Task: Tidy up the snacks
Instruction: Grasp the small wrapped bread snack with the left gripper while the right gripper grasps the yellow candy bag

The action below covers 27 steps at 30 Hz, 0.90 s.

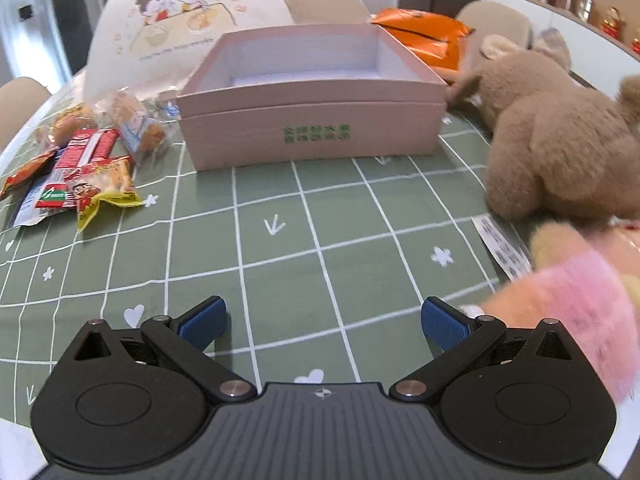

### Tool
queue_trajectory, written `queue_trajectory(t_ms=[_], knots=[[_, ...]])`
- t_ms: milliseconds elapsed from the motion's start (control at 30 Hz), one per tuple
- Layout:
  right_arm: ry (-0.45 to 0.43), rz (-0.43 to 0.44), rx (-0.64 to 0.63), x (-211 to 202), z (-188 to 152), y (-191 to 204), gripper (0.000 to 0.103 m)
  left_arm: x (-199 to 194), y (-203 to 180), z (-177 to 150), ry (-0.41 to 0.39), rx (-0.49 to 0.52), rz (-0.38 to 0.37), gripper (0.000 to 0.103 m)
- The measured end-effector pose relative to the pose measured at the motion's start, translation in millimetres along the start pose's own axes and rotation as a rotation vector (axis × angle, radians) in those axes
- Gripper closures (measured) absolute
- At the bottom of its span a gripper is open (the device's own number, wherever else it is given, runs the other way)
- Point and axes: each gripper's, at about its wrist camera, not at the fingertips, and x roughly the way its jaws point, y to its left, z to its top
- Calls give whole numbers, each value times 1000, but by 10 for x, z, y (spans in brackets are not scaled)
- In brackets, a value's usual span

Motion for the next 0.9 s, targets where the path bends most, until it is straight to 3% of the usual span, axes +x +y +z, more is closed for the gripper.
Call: queue_trajectory(t_ms=[100, 200, 300, 400, 433, 500, 633, 800, 900], knots=[[19, 4, -10, 9, 41, 44, 0, 100, 297, 179, 36, -126, 1, 49], [34, 27, -43, 14, 64, 128, 0, 259, 318, 336, 40, -130, -2, 49], [55, 84, -134, -39, 109, 325, 4, 471, 234, 422, 79, -85, 25, 49], [2, 157, -205, -164, 212, 545, 7, 580, 95, 438, 66, 37, 47, 49], [-23, 180, -227, -196, 258, 615, 7, 595, 26, 418, 75, 92, 48, 54], [-76, 229, -277, -227, 393, 800, 7, 561, -70, 338, 78, 158, 20, 63], [-111, 274, -363, -40, 642, 1131, 7, 270, -260, -16, 142, 257, -62, 63], [-39, 313, -389, 355, 803, 1421, 10, -112, -511, -367, 202, 309, -153, 64], [25, 338, -360, 507, 836, 1460, 21, -269, -674, -444, 195, 343, -182, 64]])
